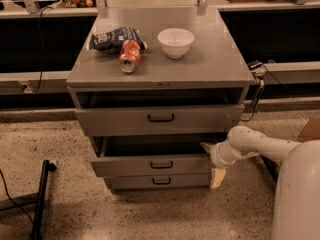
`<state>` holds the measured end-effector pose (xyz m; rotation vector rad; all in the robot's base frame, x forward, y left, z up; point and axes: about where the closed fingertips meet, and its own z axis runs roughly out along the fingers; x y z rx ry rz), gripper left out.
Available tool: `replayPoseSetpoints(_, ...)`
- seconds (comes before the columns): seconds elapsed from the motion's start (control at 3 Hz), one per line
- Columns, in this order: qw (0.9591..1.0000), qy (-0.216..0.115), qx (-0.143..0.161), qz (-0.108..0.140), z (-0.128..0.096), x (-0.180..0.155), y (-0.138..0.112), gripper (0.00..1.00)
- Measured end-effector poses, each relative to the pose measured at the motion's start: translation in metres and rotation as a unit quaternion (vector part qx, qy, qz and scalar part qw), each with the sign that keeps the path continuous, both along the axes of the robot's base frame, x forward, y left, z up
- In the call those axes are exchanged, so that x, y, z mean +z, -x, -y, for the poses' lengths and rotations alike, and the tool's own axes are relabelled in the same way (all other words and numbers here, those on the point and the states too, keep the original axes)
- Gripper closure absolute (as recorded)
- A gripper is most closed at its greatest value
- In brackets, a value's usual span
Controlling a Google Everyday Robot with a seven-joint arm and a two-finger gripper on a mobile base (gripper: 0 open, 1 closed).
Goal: Open middle drawer
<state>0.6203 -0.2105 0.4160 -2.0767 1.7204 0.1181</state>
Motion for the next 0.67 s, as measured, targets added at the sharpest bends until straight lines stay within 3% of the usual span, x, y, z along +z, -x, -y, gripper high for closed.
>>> replayPoseSetpoints(0.33, 0.9995, 0.009, -0.006, -0.028, 0.000, -0.010, 0.022, 0.18)
replayPoseSetpoints(0.67, 0.9991, 0.008, -0.010, -0.040, -0.003, -0.009, 0.041, 0.43)
